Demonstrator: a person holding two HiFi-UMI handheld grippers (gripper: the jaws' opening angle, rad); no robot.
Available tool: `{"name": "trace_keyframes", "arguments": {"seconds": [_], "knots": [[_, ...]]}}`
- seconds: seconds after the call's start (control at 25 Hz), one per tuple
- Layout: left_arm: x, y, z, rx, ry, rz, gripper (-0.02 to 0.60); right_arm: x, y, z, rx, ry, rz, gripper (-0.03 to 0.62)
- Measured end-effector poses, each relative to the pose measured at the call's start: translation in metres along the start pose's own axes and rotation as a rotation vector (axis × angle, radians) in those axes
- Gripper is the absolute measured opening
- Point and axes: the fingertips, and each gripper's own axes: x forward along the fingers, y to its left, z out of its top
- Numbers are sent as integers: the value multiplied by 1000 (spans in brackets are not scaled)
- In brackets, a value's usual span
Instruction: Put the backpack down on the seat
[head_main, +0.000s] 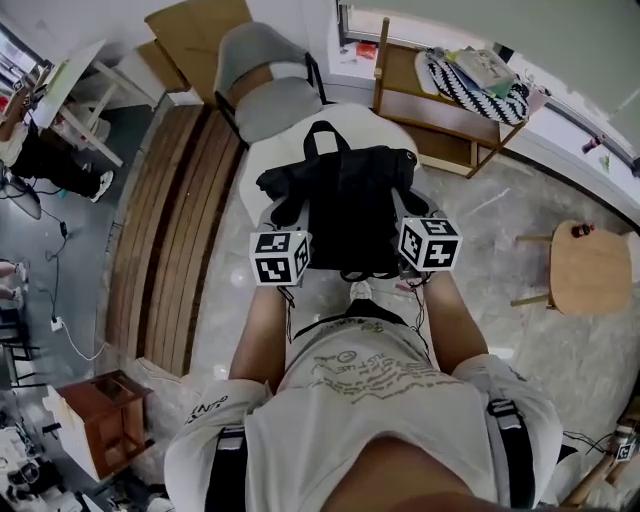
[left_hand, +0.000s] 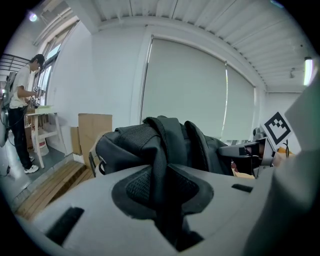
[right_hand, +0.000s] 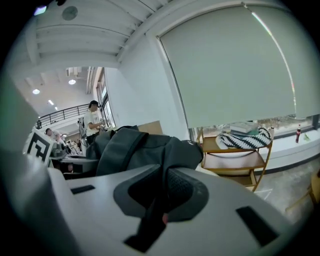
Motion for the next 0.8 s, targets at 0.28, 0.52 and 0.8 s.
{"name": "trace_keyframes", "arguments": {"seconds": [0.28, 0.52, 0.8], "knots": [[37, 8, -22, -33, 99, 19, 86, 41, -25, -7, -21, 101, 33, 43], [70, 28, -48, -45, 193, -4, 86, 82, -38, -26, -17, 174, 8, 43], [101, 58, -73, -47, 277, -54, 86, 122, -41, -52, 8, 274, -40, 43]]}}
